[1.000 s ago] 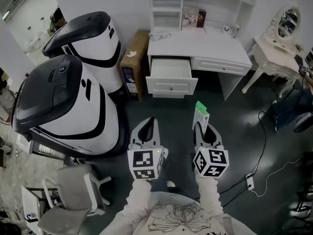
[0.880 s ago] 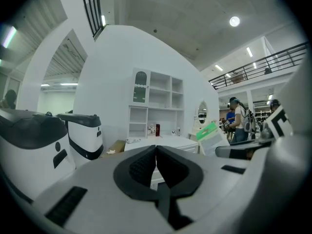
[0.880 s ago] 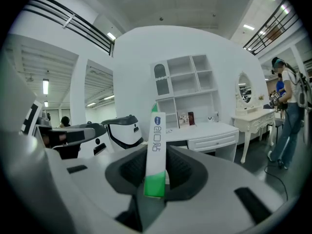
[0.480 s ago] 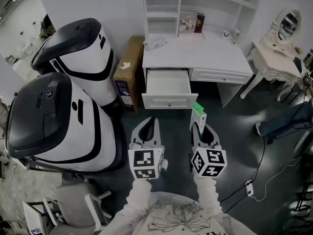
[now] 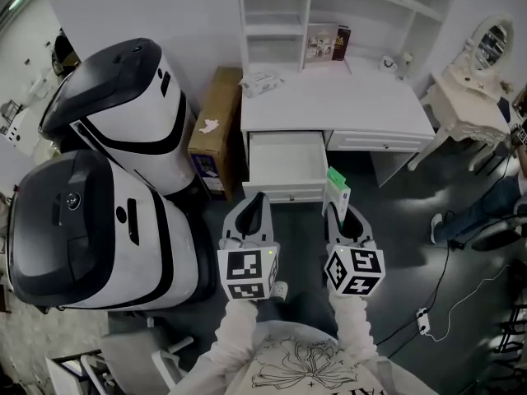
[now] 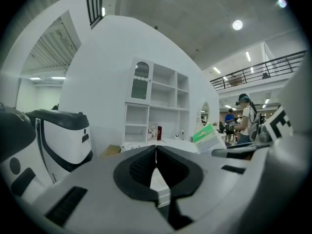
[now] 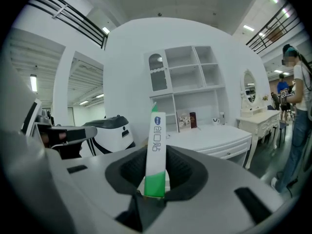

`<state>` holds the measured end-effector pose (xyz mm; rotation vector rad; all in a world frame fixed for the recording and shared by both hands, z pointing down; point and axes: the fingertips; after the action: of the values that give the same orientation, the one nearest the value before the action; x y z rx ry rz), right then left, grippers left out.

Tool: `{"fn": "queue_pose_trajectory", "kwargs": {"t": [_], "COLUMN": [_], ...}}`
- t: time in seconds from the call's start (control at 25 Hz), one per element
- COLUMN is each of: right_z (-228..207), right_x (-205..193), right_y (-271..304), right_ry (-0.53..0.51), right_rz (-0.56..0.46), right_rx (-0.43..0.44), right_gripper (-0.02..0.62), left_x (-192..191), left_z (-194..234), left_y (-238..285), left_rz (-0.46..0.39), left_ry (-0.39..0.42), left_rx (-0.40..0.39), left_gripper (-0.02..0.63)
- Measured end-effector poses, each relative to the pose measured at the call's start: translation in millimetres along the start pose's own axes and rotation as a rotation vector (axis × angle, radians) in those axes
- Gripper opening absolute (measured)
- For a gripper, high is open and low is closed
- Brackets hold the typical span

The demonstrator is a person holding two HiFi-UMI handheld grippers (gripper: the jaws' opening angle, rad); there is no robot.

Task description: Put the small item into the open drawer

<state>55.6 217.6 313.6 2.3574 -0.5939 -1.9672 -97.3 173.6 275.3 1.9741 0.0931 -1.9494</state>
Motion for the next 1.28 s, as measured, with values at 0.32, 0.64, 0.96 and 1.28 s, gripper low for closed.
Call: {"fn": "queue_pose_trajectory", "kwargs": {"t": [0.32, 0.64, 0.96, 1.28], "right_z": [-29, -77, -130, -160], "right_x": [-6, 11, 30, 39], "right_y": [45, 103, 179, 240], "right_ry": [0.018, 0.02, 0.008, -0.008], "right_rz": [0.051, 0.057, 0.093, 0.146], "right_rx": [0.002, 0.043, 0.115, 0.203], "right_gripper": [0.091, 0.091, 0.091, 0.091], "left_x": [-10, -8, -1, -4], "left_z": [3, -3, -13, -17], "left_y": [53, 122, 206, 272], "left_rz": [0.049, 0.069, 0.088, 0.124], "left_ry": [-0.002, 0.004, -0.003, -0.018], "left_rx": [0.013, 0.06, 0.117, 0.167], "left_gripper": [0.006, 0.006, 0.006, 0.006]}}
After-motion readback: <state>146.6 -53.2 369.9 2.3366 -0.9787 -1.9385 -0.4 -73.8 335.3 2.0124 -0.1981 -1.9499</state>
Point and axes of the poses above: the fingertips, and each gripper's own axes: y forward along the fingers, z to its left, x out of its top, and after that the axes turned 15 degrees about x, right-handed
